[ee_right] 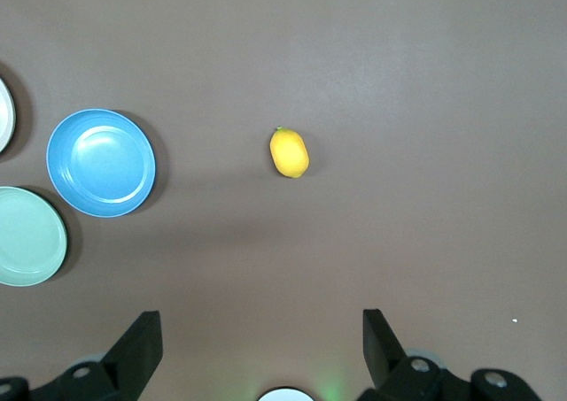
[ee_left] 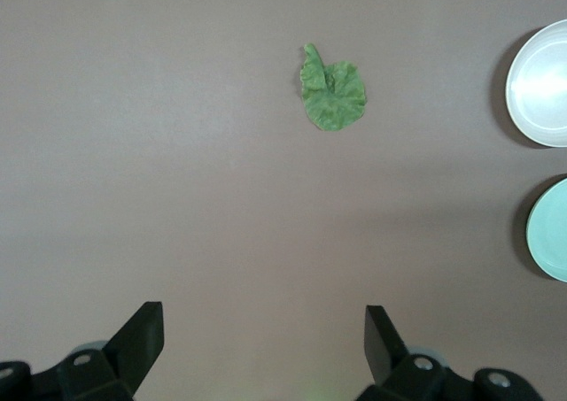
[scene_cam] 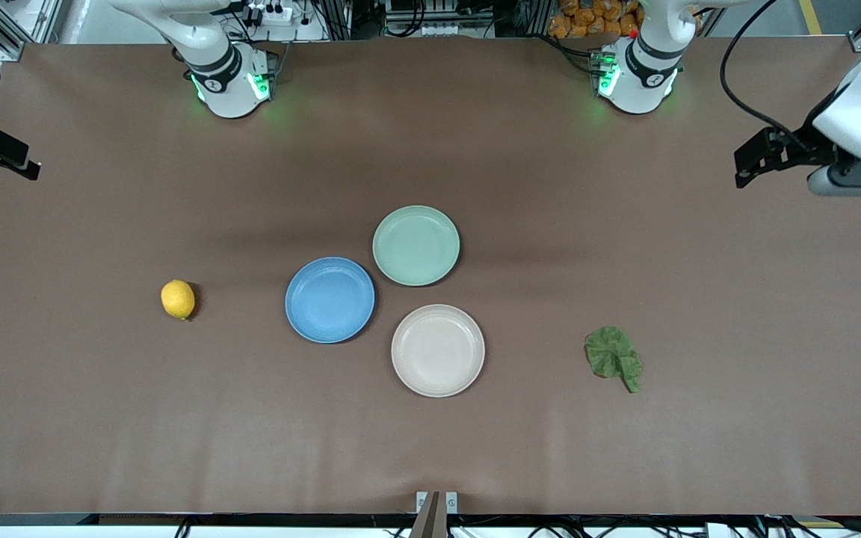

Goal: Place lemon and lettuce in plates

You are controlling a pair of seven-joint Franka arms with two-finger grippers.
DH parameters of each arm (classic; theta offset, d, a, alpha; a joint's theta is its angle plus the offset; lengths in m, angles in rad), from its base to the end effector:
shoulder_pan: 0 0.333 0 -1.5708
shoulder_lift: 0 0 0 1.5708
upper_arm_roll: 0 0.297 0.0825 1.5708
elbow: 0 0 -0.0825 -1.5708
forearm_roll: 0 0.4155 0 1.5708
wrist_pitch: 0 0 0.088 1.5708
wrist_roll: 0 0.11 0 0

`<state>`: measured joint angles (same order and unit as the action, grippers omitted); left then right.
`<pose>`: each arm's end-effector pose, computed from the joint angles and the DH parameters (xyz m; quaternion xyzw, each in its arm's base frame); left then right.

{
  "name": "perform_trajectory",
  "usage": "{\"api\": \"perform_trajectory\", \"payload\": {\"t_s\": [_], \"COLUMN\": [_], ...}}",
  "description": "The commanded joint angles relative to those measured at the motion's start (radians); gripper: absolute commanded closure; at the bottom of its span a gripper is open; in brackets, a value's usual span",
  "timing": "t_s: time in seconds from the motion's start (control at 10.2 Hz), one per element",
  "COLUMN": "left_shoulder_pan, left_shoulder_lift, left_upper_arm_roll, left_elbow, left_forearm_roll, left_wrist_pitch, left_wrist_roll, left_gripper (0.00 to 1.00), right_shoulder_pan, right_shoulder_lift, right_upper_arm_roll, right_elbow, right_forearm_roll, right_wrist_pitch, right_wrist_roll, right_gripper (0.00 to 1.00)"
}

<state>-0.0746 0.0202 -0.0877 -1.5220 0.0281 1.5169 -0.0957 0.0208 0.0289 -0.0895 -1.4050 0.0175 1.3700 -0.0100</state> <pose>0.5795 -0.0911 0.6105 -0.9993 0.0327 0.0108 0.0147 0.5710 -0.0362 0.6506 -0.9991 0.0279 0.0316 0.0086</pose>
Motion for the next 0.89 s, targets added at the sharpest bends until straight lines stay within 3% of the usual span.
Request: {"api": "perform_trajectory", "payload": {"t_s": [0.0, 0.49, 0.79], "left_shoulder_pan": [0.013, 0.01, 0.003], "left_shoulder_lift": [0.096, 0.294, 0.404], "left_upper_arm_roll": [-0.003, 0.02, 0.02], "left_elbow": [0.045, 0.045, 0.045], "left_forearm_roll": [-0.014, -0.008, -0.007], "left_wrist_pitch": [0.018, 0.182, 0.314], "left_wrist_roll": [0.028, -0.018, -0.079], "left_gripper": [0.0, 0.0, 0.0], "right_shoulder_pan": [-0.015, -0.018, -0.021], "right_shoulder_lift": [0.008, 0.023, 0.029], "right_upper_arm_roll": [0.013, 0.014, 0.013], "right_elbow": [0.011, -0.086, -0.26], "right_forearm_roll": [-0.013, -0.011, -0.011], "right_wrist_pitch": [0.018, 0.124, 0.306], "right_wrist_roll": [0.012, 0.01, 0.004], "right_gripper": [0.0, 0.0, 0.0]}}
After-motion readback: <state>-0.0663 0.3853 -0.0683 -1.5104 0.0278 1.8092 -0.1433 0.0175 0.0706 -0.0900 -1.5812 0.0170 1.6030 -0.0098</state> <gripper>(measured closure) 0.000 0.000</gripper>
